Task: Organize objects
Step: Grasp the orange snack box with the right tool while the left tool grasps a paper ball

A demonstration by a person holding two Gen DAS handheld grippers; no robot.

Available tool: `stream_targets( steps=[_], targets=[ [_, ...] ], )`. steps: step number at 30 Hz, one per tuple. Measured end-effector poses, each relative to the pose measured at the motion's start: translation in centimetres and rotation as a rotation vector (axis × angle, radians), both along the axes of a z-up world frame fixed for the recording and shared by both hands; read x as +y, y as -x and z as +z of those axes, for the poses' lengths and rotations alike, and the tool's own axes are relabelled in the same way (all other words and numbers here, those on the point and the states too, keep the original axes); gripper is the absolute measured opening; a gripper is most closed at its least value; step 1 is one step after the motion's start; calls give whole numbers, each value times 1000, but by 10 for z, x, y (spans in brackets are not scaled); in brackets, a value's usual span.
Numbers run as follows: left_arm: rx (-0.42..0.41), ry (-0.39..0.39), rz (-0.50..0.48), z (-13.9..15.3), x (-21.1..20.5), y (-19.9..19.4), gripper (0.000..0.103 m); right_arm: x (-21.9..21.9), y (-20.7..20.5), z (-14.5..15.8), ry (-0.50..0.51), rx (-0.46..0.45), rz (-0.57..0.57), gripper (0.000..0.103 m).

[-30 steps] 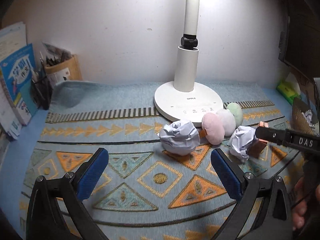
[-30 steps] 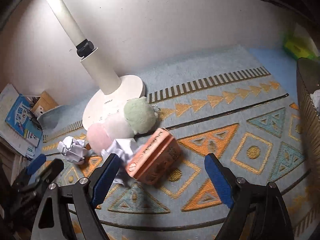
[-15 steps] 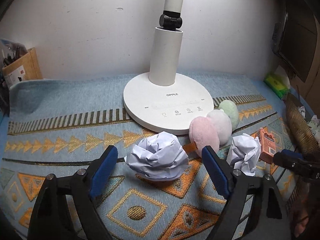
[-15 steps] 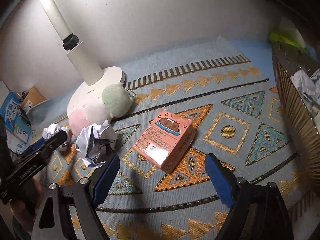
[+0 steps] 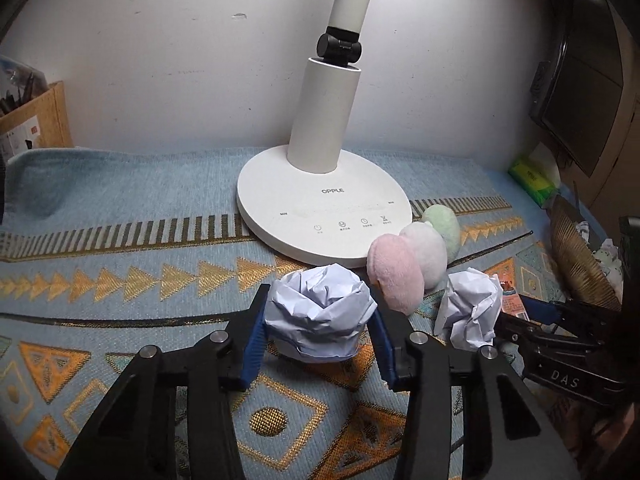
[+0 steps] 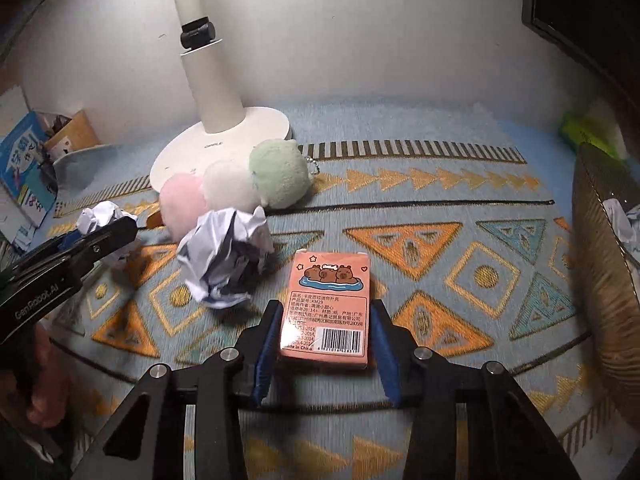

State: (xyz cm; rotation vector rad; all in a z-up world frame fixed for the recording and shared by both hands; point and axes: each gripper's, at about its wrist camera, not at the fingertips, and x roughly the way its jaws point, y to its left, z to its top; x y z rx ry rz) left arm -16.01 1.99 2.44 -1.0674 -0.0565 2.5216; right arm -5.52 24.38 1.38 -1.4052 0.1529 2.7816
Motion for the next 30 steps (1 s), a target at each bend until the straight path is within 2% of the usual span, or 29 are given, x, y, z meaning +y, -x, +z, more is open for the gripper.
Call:
stream_targets(
  steps=[3,7,11,14,18,20,21,22,24,30],
  targets=[
    [-15,29,-10,0,-2,-16,42,4,-32,9,58,32,74,41],
    [-35,48,-32,8,-3,-63,42,-6,-74,14,58,59,203,41],
    [-62,-32,-74,11,-6,-124,42,-30,-97,7,40,62,297,41],
    [-78,-56,-68,5,-3,-155,42,-43,-101,-2,27,38,301,41],
    [-75,-12,-47,-4,3,-174,42,-39,-108,-6,45,17,293,43],
    [-52,-8,-45,1,4,-179,43,-33,-110,-8,47,10,263,57],
    [-42,-6,-42,1,5,-180,43,-31,-110,-10,45,8,247,70],
    [-30,11,-28,0,6,-183,43,-30,-110,-10,52,13,236,71],
    [-21,57,1,-3,8,-181,44,-29,-109,-11,68,14,238,71],
    [-21,82,9,-4,10,-180,48,-35,-107,-12,33,8,241,72]
  ],
)
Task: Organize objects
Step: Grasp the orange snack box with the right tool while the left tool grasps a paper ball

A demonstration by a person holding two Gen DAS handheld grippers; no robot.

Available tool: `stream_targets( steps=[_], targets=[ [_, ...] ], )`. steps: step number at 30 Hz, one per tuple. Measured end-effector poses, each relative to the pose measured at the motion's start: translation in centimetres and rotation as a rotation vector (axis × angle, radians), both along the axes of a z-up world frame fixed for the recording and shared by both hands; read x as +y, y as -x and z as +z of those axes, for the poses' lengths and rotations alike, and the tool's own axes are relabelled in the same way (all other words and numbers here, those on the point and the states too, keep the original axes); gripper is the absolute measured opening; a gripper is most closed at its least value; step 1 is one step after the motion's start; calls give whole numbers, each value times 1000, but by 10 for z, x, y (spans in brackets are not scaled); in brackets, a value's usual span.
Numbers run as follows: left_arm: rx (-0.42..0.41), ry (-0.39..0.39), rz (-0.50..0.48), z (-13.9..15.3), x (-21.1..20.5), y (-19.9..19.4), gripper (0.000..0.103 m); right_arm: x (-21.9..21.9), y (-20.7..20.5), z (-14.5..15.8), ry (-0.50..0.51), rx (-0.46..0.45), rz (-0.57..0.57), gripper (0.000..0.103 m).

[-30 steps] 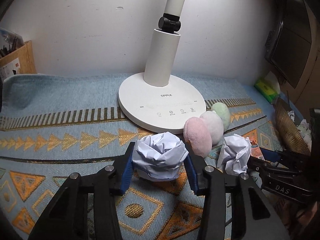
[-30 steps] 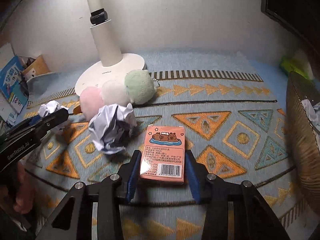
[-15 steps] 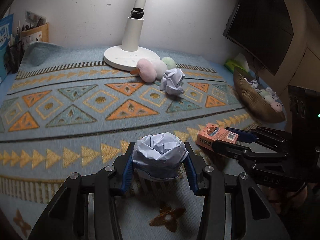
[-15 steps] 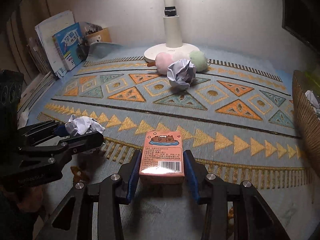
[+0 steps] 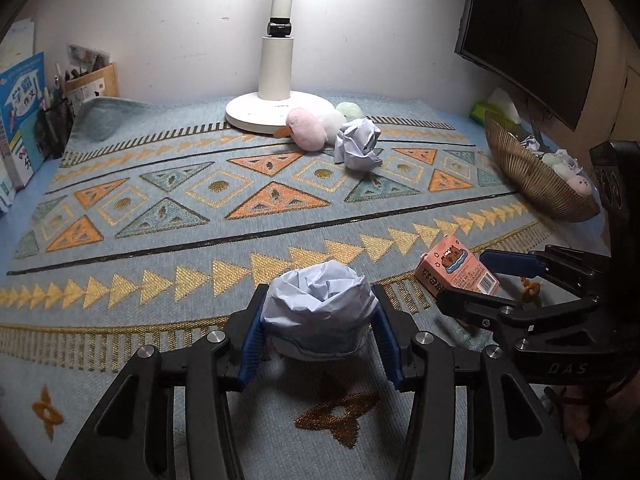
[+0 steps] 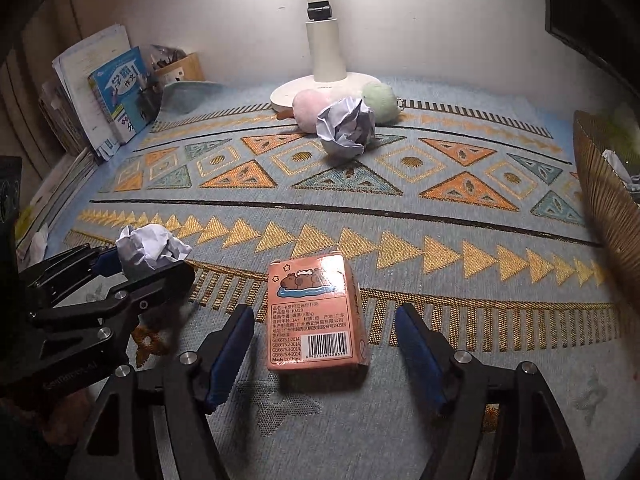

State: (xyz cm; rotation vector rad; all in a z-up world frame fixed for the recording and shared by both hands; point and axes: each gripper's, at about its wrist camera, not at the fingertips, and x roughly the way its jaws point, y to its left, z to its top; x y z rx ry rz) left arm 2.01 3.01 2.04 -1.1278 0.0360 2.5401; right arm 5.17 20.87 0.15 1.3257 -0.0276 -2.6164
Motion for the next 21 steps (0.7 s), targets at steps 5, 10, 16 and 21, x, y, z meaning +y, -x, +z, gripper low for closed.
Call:
stream_targets(
  steps=[5,10,16,21],
  targets=[
    [-26,0,5,-3,0,3,48,3,0,0,22,0,-3,72],
    [-24,5,3,-3,1,3,48,2,1,0,20,-1,-2,73],
    [-24,5,3,-4,1,3,48,1,0,0,12,0,-2,73],
    [-23,4,2,-3,0,3,48,1,2,-1,11,0,-5,74]
  ],
)
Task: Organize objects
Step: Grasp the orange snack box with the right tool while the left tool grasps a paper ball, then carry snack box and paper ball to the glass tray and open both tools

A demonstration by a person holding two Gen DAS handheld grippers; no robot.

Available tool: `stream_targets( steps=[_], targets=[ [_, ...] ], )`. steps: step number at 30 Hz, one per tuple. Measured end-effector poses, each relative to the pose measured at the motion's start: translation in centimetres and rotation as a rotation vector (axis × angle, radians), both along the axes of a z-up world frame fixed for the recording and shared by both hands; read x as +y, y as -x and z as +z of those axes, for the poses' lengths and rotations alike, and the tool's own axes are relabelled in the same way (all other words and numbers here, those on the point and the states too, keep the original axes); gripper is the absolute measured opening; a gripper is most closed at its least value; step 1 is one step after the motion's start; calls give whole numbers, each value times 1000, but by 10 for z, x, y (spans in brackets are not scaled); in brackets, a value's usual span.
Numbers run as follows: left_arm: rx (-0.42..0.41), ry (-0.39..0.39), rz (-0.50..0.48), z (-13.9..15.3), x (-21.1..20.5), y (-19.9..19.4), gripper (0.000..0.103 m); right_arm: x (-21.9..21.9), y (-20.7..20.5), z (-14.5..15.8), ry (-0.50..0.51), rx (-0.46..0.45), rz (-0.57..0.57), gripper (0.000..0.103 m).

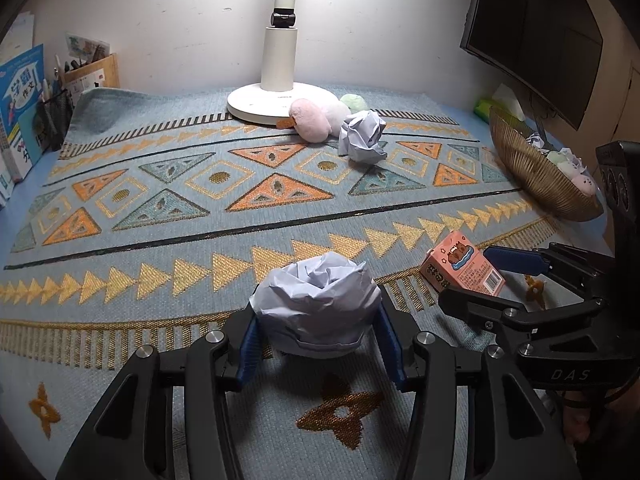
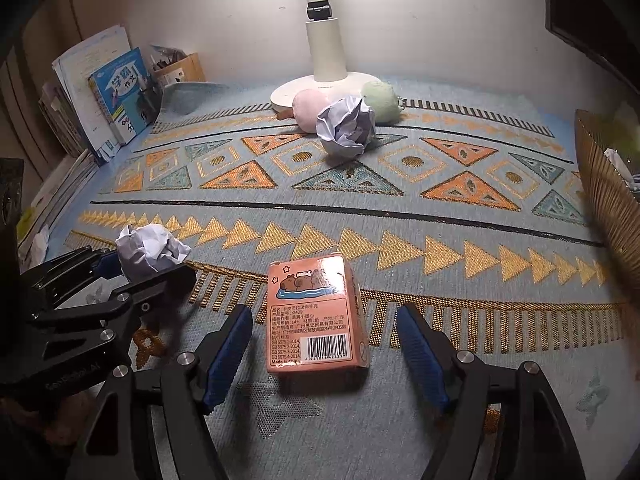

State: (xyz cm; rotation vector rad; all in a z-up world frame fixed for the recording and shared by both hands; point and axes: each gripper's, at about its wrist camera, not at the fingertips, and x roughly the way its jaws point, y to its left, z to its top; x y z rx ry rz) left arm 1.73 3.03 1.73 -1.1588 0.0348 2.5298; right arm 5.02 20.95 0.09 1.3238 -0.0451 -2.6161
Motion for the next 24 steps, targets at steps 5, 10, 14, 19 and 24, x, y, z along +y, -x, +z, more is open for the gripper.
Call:
stream_targets(
  steps=[5,10,14,19,24],
  targets=[
    [1,1,2,0,0,0,48,-2,1,-1,-22,-4,-6,73],
    [-1,-2,5,0,0,0,48,-18,1,-1,-139,-2,-38,62],
    [1,-1,1,1,0,0,48,-18,1,0,-124,6,-39,50],
    [6,3,9,1,0,-1,48,-10,-1,1,-92,11,-63,40],
    [25,-7,27,4,-4,-2,46,5,-4,5,73,-12,-66,40]
  ],
)
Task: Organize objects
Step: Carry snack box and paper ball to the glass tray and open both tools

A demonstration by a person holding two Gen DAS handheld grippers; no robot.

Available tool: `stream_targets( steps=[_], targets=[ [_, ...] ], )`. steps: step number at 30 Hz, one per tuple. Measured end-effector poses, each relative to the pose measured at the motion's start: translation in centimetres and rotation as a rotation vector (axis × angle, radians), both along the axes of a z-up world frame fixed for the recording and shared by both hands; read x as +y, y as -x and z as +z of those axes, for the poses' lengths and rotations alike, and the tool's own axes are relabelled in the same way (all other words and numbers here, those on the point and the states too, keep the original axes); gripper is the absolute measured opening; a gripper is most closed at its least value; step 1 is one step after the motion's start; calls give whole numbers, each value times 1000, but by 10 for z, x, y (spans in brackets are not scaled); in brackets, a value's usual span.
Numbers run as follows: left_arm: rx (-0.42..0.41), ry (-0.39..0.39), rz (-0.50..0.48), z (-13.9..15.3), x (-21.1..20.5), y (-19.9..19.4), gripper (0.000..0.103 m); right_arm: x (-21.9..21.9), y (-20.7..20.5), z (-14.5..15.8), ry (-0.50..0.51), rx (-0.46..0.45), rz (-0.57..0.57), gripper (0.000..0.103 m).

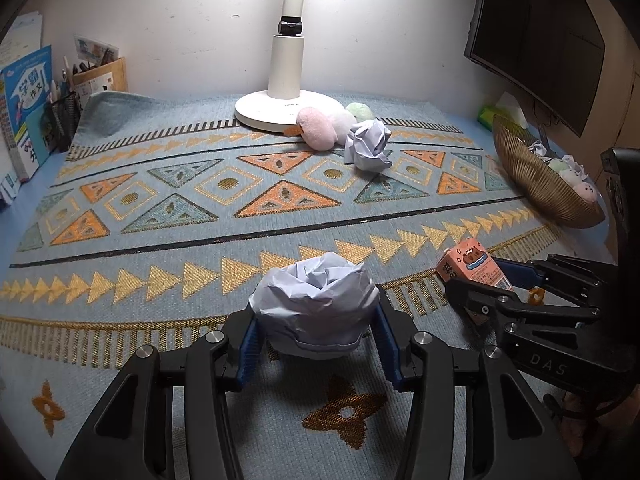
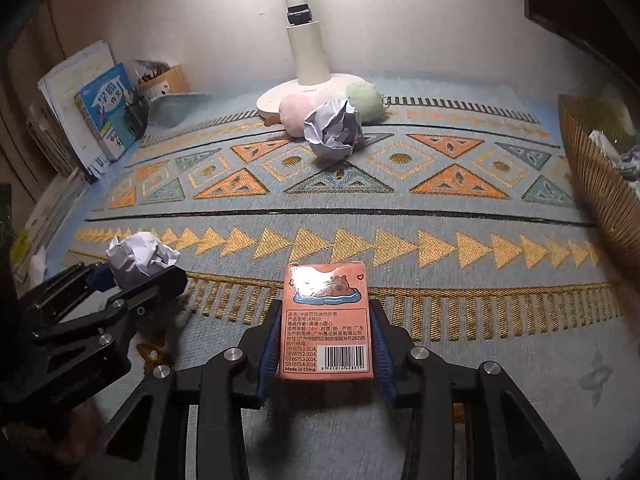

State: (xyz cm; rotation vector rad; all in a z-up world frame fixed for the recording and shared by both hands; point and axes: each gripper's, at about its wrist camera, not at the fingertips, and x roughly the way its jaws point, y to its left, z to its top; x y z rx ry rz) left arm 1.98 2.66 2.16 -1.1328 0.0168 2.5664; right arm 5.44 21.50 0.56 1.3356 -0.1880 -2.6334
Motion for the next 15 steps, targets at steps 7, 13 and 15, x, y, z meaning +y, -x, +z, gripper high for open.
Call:
stream_targets(
  steps=[7,13,15],
  targets=[
    [44,0,4,14,9,-14,44,35,-15,25,109,51,-34,40],
    [86,-21,-75,49,54,-13,44,98,-35,77,145,190,-131,40],
    [118,-28,-123,66,78,-9,44,126,-43,98,137,247,-189,40]
  ],
)
